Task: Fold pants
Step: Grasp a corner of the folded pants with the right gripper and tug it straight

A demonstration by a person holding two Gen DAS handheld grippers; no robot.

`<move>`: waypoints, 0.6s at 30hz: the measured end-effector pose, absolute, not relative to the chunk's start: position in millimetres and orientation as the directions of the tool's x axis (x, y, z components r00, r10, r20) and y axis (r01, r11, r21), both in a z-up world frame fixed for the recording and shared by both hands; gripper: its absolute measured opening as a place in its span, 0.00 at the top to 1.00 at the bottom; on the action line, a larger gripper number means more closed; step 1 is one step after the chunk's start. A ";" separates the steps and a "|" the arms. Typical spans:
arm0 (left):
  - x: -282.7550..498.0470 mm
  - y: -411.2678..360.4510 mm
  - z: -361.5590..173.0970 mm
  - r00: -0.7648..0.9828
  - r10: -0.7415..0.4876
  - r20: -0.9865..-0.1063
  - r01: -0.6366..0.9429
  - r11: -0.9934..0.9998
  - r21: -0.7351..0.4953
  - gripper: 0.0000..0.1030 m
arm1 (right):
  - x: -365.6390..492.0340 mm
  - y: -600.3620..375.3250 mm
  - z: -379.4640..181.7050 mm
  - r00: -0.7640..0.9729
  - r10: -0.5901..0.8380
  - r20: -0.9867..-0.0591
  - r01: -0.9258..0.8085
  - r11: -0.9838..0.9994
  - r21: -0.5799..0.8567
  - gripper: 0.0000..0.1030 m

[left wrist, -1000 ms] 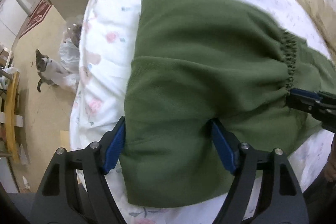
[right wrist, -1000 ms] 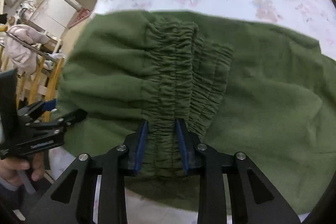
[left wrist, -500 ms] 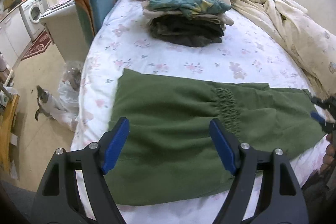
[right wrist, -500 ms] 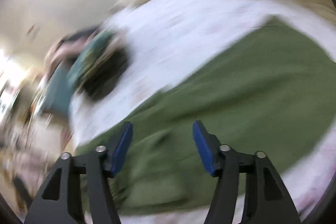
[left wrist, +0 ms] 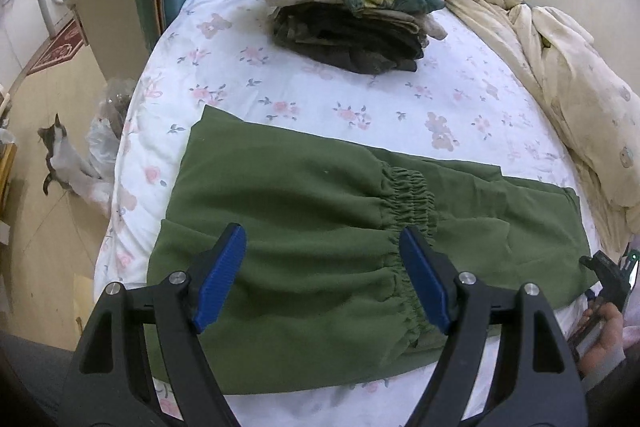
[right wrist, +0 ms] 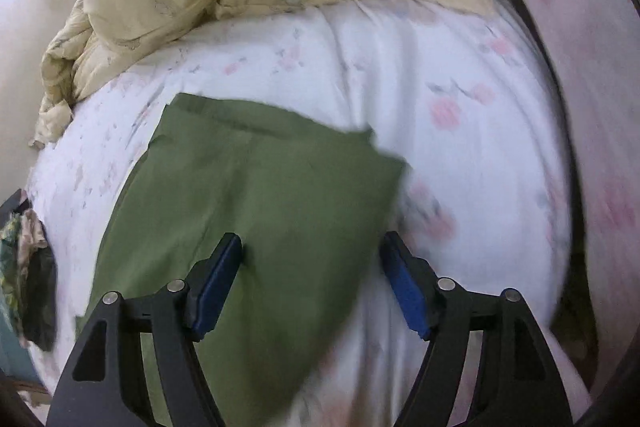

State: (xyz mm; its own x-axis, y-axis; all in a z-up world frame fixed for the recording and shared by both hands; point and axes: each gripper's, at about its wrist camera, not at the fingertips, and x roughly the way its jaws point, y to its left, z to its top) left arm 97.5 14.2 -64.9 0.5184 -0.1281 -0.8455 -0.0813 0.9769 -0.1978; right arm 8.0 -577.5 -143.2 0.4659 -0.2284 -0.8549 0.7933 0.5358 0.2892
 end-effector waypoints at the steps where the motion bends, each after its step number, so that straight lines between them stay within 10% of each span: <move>1: 97.4 16.1 -65.3 0.519 -0.127 -0.845 -0.088 0.976 -0.201 0.26 | 9.9 -578.1 -144.1 0.477 -0.245 -0.844 0.785 0.551 0.283 0.57; 4: 96.0 22.0 -65.0 0.520 -0.133 -0.843 -0.100 0.971 -0.215 0.26 | 12.1 -583.4 -141.2 0.518 -0.230 -0.824 0.761 0.563 0.321 0.91; 11: 96.0 30.7 -61.6 0.523 -0.145 -0.840 -0.116 0.964 -0.238 0.26 | 21.9 -560.4 -93.3 0.585 -0.386 -0.713 0.710 0.669 0.220 0.98; 18: 89.1 30.6 -54.8 0.528 -0.181 -0.830 -0.102 0.956 -0.274 0.26 | 23.9 -490.7 -20.6 0.854 -0.167 -0.493 0.328 0.908 0.260 0.98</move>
